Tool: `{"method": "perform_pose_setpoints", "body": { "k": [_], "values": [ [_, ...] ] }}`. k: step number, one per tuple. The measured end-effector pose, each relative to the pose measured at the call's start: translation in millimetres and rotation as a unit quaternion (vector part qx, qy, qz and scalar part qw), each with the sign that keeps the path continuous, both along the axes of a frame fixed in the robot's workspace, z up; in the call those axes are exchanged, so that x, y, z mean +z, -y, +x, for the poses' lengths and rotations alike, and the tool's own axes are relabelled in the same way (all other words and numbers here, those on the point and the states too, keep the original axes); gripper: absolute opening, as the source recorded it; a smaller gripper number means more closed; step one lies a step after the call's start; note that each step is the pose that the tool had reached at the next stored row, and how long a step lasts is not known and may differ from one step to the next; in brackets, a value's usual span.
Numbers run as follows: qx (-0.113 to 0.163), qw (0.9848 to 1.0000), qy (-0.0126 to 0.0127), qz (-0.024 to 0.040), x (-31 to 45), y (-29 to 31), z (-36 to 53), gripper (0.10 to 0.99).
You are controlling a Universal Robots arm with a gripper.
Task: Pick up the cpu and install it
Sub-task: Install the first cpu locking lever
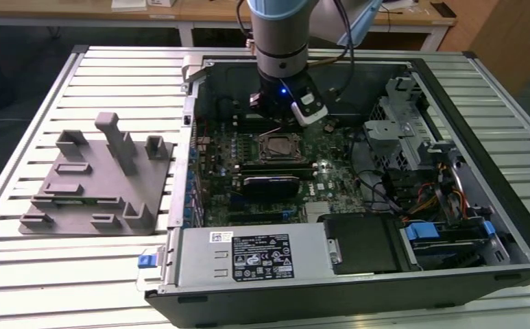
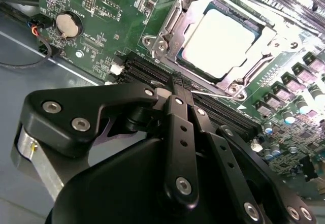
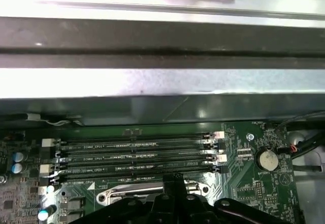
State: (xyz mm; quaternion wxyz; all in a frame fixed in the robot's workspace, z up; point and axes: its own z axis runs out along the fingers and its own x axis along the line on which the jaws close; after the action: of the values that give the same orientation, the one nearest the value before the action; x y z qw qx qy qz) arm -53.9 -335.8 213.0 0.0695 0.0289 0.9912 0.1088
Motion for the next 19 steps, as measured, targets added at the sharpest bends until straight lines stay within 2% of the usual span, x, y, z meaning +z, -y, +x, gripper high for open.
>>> {"method": "perform_pose_setpoints", "body": {
  "k": [6, 12, 19],
  "values": [
    [-0.035, 0.9994, -0.0001, -0.0006, -2.4, -0.5, -0.2, 0.106],
    [-0.045, 0.999, -0.0001, -0.0009, -5.0, -6.4, -0.8, 0.106],
    [-0.055, 0.9985, 0.0001, -0.0048, -7.3, -11.5, -1.4, 0.106]
  ]
}}
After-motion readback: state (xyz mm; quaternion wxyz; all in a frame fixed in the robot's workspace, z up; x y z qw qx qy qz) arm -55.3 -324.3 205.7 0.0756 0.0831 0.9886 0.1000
